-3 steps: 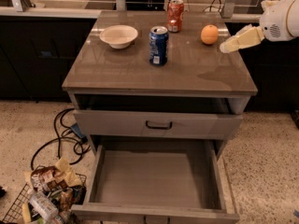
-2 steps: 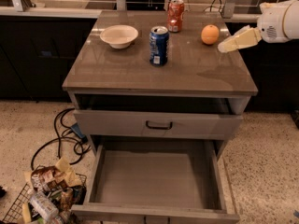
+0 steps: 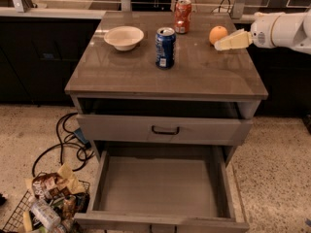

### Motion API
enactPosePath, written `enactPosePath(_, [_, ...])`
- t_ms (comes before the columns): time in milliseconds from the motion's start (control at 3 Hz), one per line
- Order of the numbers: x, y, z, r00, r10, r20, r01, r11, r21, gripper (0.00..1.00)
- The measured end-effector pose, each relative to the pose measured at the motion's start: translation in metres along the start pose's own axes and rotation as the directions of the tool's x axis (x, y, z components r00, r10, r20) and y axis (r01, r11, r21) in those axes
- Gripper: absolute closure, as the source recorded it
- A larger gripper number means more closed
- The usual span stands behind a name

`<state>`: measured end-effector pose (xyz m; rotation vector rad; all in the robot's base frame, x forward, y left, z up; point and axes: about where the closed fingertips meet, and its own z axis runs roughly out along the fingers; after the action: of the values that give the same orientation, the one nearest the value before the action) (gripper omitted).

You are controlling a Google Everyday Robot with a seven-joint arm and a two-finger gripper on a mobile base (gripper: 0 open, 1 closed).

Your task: Place orange into middle drawer

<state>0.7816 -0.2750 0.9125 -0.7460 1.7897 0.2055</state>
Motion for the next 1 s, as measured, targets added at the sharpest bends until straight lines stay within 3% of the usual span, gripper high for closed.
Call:
enactPosePath(333, [0.02,-0.014,0.047,0.998,0.066,0.019,-0.066,0.9978,-0.007,0.0])
enactPosePath(1000, [0.043,-0.027,0.087,0.987,0.152,0.045,-0.152,0.9884,0.003,0.0])
